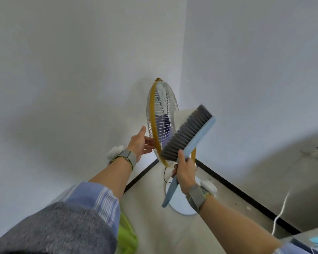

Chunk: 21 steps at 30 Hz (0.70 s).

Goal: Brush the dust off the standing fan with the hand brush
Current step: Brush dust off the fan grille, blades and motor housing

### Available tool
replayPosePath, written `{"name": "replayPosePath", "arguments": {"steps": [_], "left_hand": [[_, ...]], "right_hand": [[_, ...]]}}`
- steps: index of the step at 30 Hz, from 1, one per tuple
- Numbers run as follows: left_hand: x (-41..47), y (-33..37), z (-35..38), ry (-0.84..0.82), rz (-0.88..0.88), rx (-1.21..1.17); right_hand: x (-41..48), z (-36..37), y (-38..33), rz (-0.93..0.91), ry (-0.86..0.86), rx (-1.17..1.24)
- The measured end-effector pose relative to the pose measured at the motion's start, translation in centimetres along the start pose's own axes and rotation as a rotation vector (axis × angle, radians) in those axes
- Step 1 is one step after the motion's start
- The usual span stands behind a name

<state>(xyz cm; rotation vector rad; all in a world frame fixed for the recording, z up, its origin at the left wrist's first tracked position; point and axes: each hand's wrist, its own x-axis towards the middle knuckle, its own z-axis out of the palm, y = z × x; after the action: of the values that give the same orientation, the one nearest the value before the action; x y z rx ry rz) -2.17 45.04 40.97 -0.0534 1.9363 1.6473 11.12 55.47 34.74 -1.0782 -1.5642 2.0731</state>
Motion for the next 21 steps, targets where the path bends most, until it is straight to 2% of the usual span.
{"name": "replayPosePath", "arguments": {"steps": [4, 9, 14, 18, 21], "left_hand": [[1.0, 0.2, -0.9, -0.034, 0.008, 0.125], [2.1, 0.3, -2.1, -0.062, 0.0, 0.186], [3.1, 0.2, -2.0, -0.089, 0.021, 0.199], [3.6, -0.1, -1.8, -0.078, 0.045, 0.208], [3.7, -0.3, -2.3, -0.023, 0.064, 0.181]], "right_hand": [[0.9, 1.2, 1.0, 0.003, -0.062, -0.145], [1.6, -1.0, 2.2, 0.008, 0.216, -0.53], [1.3, -1.3, 1.4, -0.09, 0.329, -0.605], [0.8, 1.2, 2.5, -0.111, 0.137, -0.59], [0.0, 2.2, 3.0, -0.038, 0.061, -0.378]]}}
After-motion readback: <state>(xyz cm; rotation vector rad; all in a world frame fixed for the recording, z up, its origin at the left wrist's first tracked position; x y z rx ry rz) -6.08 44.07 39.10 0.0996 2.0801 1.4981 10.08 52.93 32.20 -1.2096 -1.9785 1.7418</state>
